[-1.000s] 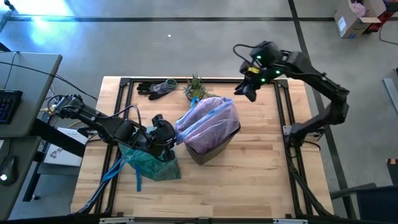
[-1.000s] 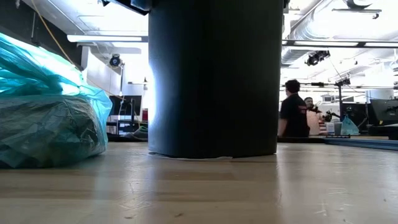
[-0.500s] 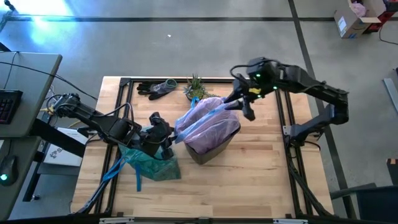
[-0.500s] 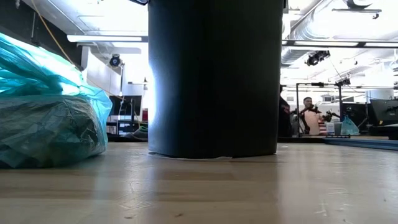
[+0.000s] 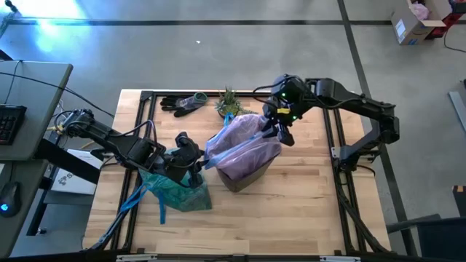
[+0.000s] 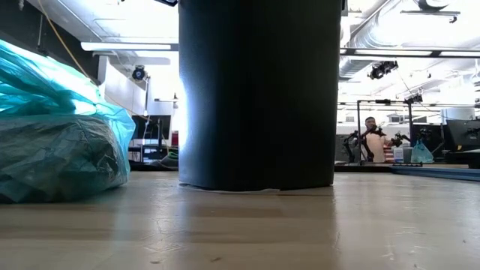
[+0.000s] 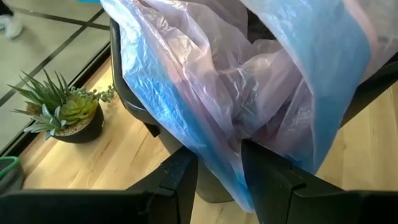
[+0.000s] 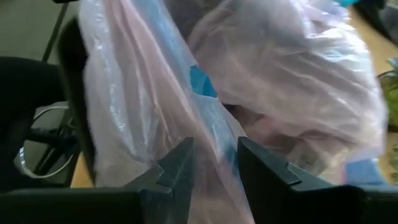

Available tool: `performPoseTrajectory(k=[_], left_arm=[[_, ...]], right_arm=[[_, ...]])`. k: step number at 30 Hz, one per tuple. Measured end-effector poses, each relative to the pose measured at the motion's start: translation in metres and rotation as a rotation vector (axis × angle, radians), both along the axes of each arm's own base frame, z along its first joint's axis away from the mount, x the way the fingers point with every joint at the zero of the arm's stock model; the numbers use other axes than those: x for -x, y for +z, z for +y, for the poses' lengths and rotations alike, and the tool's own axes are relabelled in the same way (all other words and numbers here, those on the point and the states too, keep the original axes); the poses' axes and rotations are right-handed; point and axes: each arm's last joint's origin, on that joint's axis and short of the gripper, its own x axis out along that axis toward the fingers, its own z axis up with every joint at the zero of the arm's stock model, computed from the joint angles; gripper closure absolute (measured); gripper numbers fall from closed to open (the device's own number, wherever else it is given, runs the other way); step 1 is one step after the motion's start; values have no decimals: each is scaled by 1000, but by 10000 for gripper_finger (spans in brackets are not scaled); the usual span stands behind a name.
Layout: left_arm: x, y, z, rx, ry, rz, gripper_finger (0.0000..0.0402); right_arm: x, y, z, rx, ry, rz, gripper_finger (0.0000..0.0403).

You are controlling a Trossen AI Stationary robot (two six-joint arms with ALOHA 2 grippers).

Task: Place trash/remove bag and relplace
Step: Put the pink trash bag into the trash bin

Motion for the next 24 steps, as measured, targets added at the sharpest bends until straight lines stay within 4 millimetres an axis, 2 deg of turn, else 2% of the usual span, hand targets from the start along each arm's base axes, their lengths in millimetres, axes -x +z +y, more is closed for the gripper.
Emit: performPoseTrajectory(k=[3, 8, 14, 24], left_arm=[[0, 0, 0, -1, 0, 0, 293], [0, 0, 0, -3, 3, -1, 293], [0, 0, 0, -3, 3, 0, 293], [1, -1, 0, -17, -1, 18, 293]], right_arm=[[0, 0, 5, -21, 27, 2, 313], [0, 0, 19, -18, 91, 13, 392], [2, 3, 39, 107, 94, 14, 402], [31, 56, 66, 246, 54, -173, 403]])
